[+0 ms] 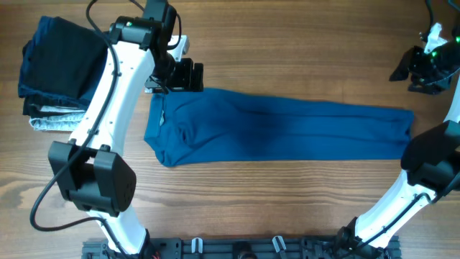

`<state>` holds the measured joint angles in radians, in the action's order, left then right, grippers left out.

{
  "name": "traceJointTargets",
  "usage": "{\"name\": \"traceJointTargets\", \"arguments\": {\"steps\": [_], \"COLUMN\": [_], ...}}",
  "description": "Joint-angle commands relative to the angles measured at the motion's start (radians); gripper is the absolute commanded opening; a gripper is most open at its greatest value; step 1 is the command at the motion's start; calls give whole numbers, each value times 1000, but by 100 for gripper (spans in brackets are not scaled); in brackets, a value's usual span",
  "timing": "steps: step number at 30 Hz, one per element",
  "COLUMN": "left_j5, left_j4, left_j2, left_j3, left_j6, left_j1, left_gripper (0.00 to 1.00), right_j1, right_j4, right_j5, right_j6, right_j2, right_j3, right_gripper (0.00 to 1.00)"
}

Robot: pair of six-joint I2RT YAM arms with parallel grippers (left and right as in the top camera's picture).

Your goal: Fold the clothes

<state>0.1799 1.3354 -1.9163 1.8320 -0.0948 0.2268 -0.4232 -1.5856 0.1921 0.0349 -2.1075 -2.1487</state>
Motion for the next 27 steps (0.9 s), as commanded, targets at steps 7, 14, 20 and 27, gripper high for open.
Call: {"name": "traceJointTargets", "arguments": {"steps": [7,14,20,27], "left_j5": [-2,-2,-45,-48], "left_j4": [6,6,-82,-221], "left_j2": [-4,-4,-4,-16], "left_j3": [5,5,5,5], "left_j6": [-19,-19,-20,-284], "left_j1": [-6,-5,-8,-260], "left_gripper": [100,100,100,100], "right_j1": [370,718,828,830], "right_j4": [56,304,650,737], "right_j5": [161,172,177,292], "right_j6": [181,371,489,572], "right_j2": [2,-1,-1,-2], "right_j3": [31,210,484,524], "right_gripper": [53,48,49,55]}}
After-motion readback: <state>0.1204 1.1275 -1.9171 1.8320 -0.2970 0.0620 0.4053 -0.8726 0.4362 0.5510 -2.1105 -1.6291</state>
